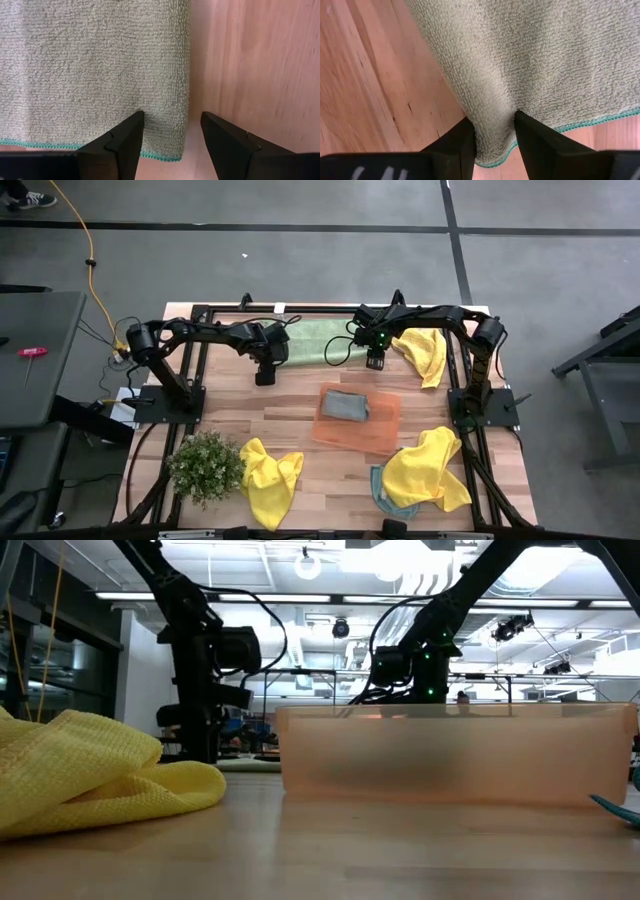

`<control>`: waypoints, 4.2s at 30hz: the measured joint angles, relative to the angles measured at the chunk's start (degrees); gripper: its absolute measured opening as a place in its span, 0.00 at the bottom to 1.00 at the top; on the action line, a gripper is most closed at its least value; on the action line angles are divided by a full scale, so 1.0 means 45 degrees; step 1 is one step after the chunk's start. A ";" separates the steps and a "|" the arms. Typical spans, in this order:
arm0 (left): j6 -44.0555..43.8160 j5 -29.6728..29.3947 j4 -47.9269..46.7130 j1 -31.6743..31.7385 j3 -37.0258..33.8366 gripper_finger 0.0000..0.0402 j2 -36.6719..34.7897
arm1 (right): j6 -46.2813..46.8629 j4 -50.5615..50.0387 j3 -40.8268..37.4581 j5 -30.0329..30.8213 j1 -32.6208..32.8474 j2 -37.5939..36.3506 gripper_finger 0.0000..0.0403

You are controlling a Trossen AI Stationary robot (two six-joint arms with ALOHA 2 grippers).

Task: Fold microfiber towels
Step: Fold the green microfiber towel

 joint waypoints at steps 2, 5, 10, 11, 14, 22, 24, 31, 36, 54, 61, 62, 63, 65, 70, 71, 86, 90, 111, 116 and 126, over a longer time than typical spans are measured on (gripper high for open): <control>0.0008 0.0000 -0.0004 -0.0005 -0.0005 0.48 0.0002 | 0.0000 -0.0009 0.0005 0.0000 0.0000 0.0000 0.30; 0.0013 0.0000 -0.0038 0.0000 -0.0010 0.47 0.0007 | -0.0014 -0.0068 0.0005 -0.0031 -0.0007 -0.0080 0.30; 0.0017 0.0011 -0.0097 -0.0005 -0.0015 0.42 0.0017 | -0.0311 -0.0289 -0.0005 -0.0295 -0.0142 -0.0467 0.30; 0.0017 0.0028 -0.0102 -0.0005 -0.0016 0.41 0.0021 | -0.0357 -0.0383 -0.0005 -0.0326 -0.0170 -0.0513 0.30; 0.0042 0.0034 -0.0119 -0.0010 -0.0022 0.39 0.0026 | -0.0575 -0.0586 -0.0005 -0.0364 -0.0234 -0.0611 0.30; 0.0042 0.0034 -0.0148 -0.0015 -0.0034 0.35 0.0037 | -0.0626 -0.0953 -0.0005 -0.0730 -0.0287 -0.0612 0.30; 0.0042 0.0034 -0.0142 -0.0010 -0.0039 0.36 0.0041 | -0.0668 -0.0901 -0.0005 -0.0801 -0.0287 -0.0612 0.30; 0.0043 -0.0055 -0.0083 -0.0010 -0.0049 0.43 0.0046 | -0.0814 -0.0993 -0.0005 -0.0801 -0.0251 -0.0612 0.34; 0.0042 -0.0148 -0.0030 0.0000 -0.0082 0.50 -0.0139 | -0.1014 -0.1345 -0.0005 -0.0724 -0.0214 -0.0612 0.46; 0.0140 0.1458 -0.1072 -0.0041 -0.0301 0.56 -0.1436 | -0.1866 -0.0308 0.0015 -0.1674 -0.0214 -0.0923 0.58; -0.0078 0.0195 -0.0040 -0.0234 -0.0998 0.56 -0.1431 | -0.2284 -0.0003 0.0015 -0.1706 -0.0194 -0.0923 0.58; -0.0154 0.0109 0.0087 -0.0255 -0.1038 0.56 -0.1431 | -0.2313 -0.0003 0.0015 -0.1700 -0.0194 -0.0923 0.58; -0.0230 0.0036 0.0232 -0.0290 -0.1069 0.56 -0.1431 | -0.2326 -0.0006 0.0015 -0.1700 -0.0194 -0.0923 0.58; -0.0301 0.0017 0.0424 -0.0373 -0.1098 0.56 -0.1436 | -0.2331 -0.0011 0.0015 -0.1695 -0.0194 -0.0923 0.58; -0.0288 0.0026 0.0564 -0.0457 -0.1098 0.56 -0.1395 | -0.2654 -0.0449 0.0015 -0.1690 -0.0194 -0.0923 0.58; -0.0284 0.0034 0.0566 -0.0452 -0.1098 0.55 -0.1319 | -0.2847 -0.0635 0.0015 -0.1690 -0.0194 -0.0923 0.58; -0.0283 -0.0127 0.0425 -0.0466 -0.1083 0.41 -0.1071 | -0.2888 0.0352 -0.1551 -0.0969 0.0499 -0.1005 0.58; 0.0036 -0.0154 0.0270 -0.0466 -0.1073 0.36 -0.1067 | -0.2434 0.0591 -0.1598 -0.0443 0.0781 -0.0991 0.57; -0.1023 0.0409 -0.0926 -0.0418 -0.0953 0.01 -0.1062 | -0.0437 -0.0016 -0.1588 -0.1194 0.0941 -0.0933 0.02; -0.2156 0.0804 -0.1298 -0.0427 -0.0942 0.00 -0.1073 | 0.0718 -0.0423 -0.1649 -0.2548 0.0980 -0.1166 0.01; -0.3825 0.1694 -0.3126 -0.0393 0.0061 0.00 -0.1288 | 0.2394 -0.1133 -0.1671 -0.3842 0.0852 -0.2306 0.00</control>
